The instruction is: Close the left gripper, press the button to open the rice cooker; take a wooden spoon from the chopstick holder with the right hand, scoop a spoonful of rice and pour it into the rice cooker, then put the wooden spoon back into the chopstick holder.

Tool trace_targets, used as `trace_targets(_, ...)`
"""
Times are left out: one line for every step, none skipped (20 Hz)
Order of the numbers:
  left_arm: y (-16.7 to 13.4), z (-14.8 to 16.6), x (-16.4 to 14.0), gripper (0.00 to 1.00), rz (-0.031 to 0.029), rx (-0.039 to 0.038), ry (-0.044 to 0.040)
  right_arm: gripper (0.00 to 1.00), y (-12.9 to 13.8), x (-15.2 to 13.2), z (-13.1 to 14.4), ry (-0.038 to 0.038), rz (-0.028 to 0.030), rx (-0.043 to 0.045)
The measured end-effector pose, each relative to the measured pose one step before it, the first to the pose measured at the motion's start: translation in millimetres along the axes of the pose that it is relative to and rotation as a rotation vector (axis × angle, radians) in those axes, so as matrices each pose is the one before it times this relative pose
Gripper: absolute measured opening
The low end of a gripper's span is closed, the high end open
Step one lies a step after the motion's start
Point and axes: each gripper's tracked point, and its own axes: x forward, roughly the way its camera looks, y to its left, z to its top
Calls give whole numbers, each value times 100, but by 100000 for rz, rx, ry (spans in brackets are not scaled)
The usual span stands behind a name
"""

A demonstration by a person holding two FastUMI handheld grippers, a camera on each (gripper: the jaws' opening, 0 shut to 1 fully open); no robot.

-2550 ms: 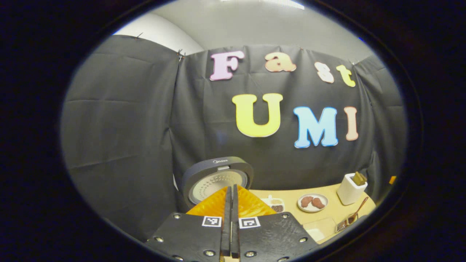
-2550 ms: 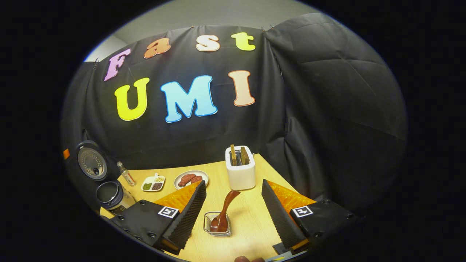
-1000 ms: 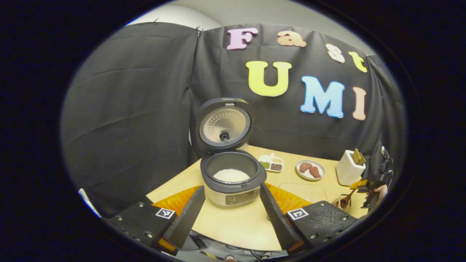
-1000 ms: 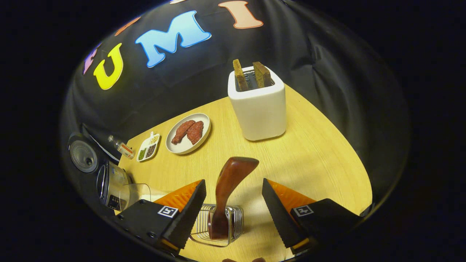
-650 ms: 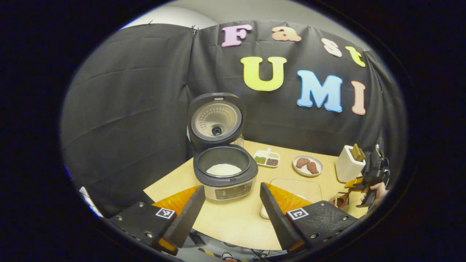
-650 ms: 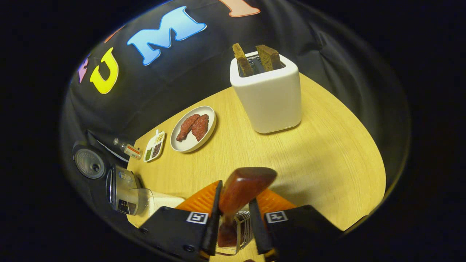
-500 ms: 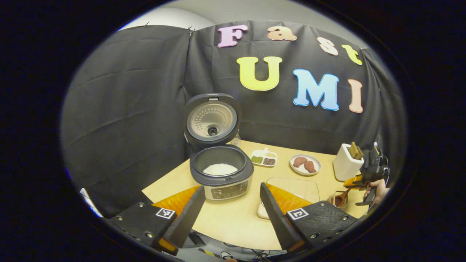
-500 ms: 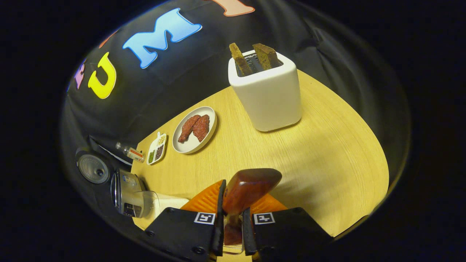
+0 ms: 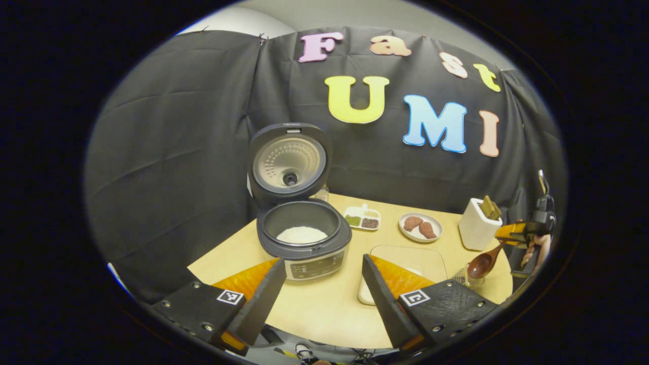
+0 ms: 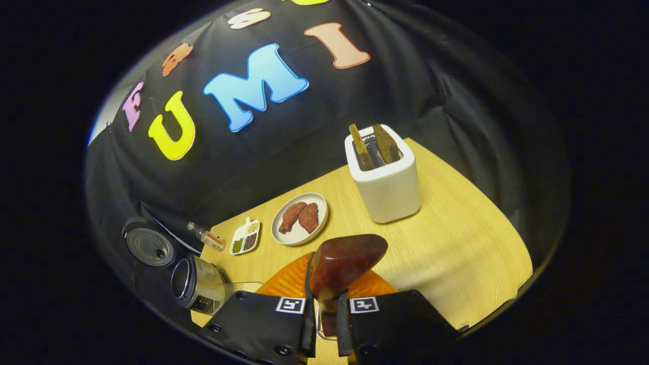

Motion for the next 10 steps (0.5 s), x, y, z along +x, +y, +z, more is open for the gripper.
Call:
trace_targets(818, 225, 268, 96, -452, 119, -216, 18, 921, -895, 697, -3073, -417, -2090)
trace_targets(902, 121, 286, 96, -395, 669, -266, 18, 974, -701, 603, -2826, -58, -2229)
trace_targets(957, 44, 166, 96, -425, 997, -169, 18, 1188, -687, 683, -2598, 582, -2431)
trace_targets(881, -30, 249, 96, -645, 1204, -19, 18, 1364, -658, 370, -2301, 1232, -2272)
trace_targets(841, 47, 203, 96, -754, 1036, -234, 18, 1472, -426, 408, -1897, 1265, -2314)
trace_targets(802, -89, 285, 96, -955, 633, -20, 14, 1453, -395, 325, -1466, 1544, -2555)
trace_targets(749, -16, 81, 96, -1144, 220, -359, 18, 1506, -264, 179, -871, 1723, -2704)
trace_targets(618, -89, 32, 96, -1142, 12, -651, 18, 1590, -48, -142, -9, 2189, -2970)
trace_targets(728, -87, 194, 92, -777, -53, -469, 18, 1526, 217, -407, 861, 1819, -2991)
trace_targets(733, -200, 252, 96, -351, -150, -61, 18, 1252, 520, -562, 1111, 1421, -2910)
